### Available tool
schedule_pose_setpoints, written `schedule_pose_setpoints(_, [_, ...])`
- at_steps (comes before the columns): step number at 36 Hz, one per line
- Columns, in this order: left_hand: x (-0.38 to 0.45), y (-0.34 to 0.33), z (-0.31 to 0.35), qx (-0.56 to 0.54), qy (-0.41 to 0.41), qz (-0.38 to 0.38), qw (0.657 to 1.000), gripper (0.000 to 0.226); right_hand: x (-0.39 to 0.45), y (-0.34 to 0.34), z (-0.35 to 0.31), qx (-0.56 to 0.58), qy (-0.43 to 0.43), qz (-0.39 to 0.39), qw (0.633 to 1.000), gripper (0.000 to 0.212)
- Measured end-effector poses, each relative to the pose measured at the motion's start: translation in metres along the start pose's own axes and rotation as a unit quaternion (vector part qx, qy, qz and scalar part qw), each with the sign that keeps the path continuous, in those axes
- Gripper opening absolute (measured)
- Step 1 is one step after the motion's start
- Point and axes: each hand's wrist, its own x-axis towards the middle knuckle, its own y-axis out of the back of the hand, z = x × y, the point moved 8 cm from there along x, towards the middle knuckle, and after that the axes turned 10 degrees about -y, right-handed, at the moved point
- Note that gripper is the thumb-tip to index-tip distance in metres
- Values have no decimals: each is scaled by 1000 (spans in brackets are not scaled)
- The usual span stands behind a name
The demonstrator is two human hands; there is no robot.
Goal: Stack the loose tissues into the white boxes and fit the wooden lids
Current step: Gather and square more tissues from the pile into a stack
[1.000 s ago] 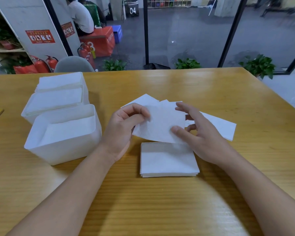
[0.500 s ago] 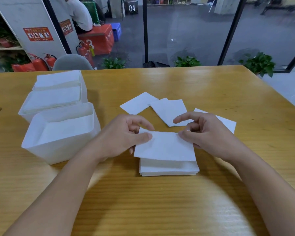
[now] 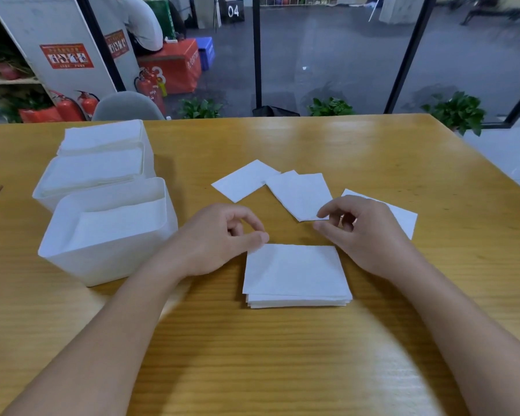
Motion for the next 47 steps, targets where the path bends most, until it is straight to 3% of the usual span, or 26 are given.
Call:
schedule_pose_setpoints(3, [4, 3, -2, 26, -7, 47, 999, 11, 8, -8, -4, -46, 16, 32, 998, 15])
schedule_pose_setpoints(8, [6, -8, -7, 59, -1, 43, 997, 6, 22, -29, -13, -102, 28, -1, 994, 13])
schedule_pose_setpoints(11, [7, -11, -9, 62, 2, 42, 997, 7, 25, -32, -11, -88, 23, 1, 996, 4])
schedule_pose_setpoints(22, [8, -7, -13, 49, 7, 87, 995, 6, 14, -16, -13, -9, 26, -19, 999, 13])
schedule_pose_setpoints(27, [8, -2, -15, -9, 22, 132, 991, 17, -1, -15, -18, 120, 40, -95, 987, 17])
schedule_pose_setpoints(31, [8, 0, -14, -106, 39, 160, 981, 19, -8, -12, -26, 153, 72, -106, 980, 10])
schedule_pose_setpoints(35, [6, -2, -16, -234, 68, 179, 953, 43, -10, -9, -29, 177, 83, -117, 974, 10])
schedule_pose_setpoints(39, [3, -1, -20, -291, 90, 191, 933, 66, -15, -12, -34, 172, 103, -138, 970, 11])
schedule_pose_setpoints(44, [2, 7, -23, -227, 75, 197, 951, 35, -15, -11, -31, 179, 93, -134, 970, 7])
schedule_pose_setpoints(47, [2, 3, -14, -223, 37, 171, 959, 30, -11, -7, -31, 212, 53, -90, 972, 13])
